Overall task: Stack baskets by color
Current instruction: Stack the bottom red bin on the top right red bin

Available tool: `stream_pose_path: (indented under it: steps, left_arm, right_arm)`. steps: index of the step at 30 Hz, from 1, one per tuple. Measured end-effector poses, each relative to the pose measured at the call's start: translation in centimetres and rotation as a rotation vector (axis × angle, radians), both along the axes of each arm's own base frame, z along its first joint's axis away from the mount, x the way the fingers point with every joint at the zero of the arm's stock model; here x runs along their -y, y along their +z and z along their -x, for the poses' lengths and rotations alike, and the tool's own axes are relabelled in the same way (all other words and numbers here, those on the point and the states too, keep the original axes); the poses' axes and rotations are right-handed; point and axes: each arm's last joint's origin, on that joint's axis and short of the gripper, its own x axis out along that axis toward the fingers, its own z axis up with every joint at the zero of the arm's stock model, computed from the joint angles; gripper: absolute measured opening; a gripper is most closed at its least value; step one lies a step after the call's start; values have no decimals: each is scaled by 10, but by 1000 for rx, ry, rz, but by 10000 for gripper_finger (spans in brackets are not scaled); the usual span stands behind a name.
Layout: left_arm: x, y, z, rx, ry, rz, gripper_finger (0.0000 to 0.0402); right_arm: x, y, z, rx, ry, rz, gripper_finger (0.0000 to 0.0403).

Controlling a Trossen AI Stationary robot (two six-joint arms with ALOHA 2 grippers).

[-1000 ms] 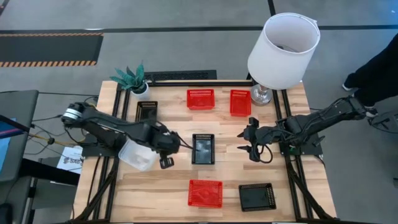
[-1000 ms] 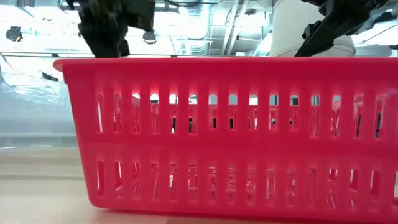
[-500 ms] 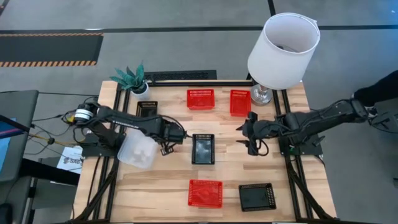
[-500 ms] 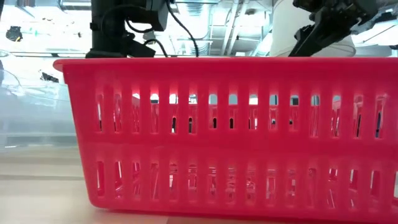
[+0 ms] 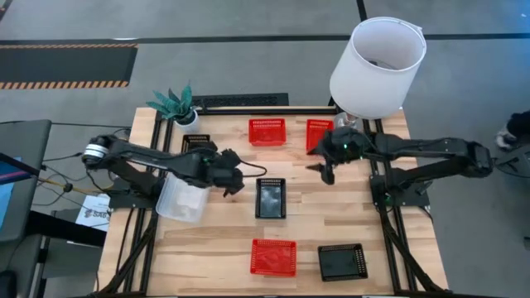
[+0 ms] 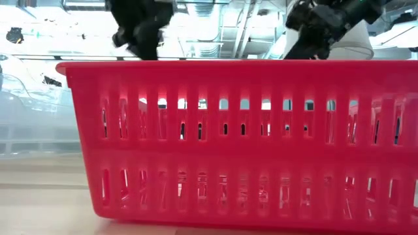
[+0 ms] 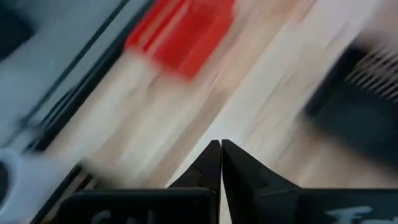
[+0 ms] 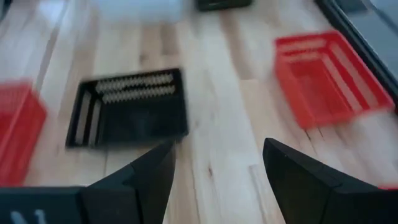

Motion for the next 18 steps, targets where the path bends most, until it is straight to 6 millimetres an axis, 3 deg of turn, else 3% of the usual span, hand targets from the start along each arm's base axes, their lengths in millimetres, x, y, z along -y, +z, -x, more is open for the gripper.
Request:
stream_pose_path:
  steps: [3, 6, 14, 18]
  left_arm:
    - [0, 22, 2, 193, -83, 58, 0]
    - [-4, 30, 5, 328, -152, 143, 0]
    - [-22, 26, 20, 517, -170, 289, 0]
    - [-29, 30, 19, 515, -335, 306, 0]
  right_arm:
    - [13, 1, 3, 26, -148, -122, 265]
    - [15, -1, 4, 27, -218, -204, 265]
    - [0, -9, 5, -26, -454, -462, 265]
    - [-23, -9, 5, -92, -456, -586, 263]
